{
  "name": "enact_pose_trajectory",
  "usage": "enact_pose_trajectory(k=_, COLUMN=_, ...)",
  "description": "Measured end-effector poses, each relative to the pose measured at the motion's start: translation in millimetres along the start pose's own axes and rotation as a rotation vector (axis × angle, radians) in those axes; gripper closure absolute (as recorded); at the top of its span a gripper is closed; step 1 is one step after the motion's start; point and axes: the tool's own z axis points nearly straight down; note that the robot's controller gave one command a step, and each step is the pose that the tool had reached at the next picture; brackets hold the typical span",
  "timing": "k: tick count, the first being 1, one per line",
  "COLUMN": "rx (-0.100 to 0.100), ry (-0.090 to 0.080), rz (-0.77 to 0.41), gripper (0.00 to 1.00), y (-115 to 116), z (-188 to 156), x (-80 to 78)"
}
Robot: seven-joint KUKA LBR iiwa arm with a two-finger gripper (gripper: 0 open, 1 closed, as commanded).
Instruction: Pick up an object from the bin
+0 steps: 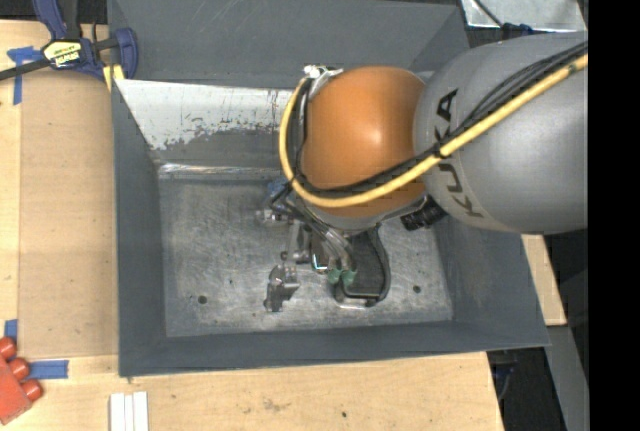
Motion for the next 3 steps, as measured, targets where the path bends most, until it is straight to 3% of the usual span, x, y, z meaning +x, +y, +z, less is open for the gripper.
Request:
enact_pose_trajectory(k=1, rx=0.004, ry=-0.003, rz=-0.012, gripper=0.0, y=-115, z=59, x=-24.5)
enact_pose_trajectory(k=2, rx=-0.005, ry=-0.012, rz=0.154, gripper=0.0, y=-132, z=131, x=-44.8)
enact_pose_trajectory(k=3, rx=-0.006, ry=-0.039, rz=0.159, gripper=1.0, y=-133, z=126, x=-52.2)
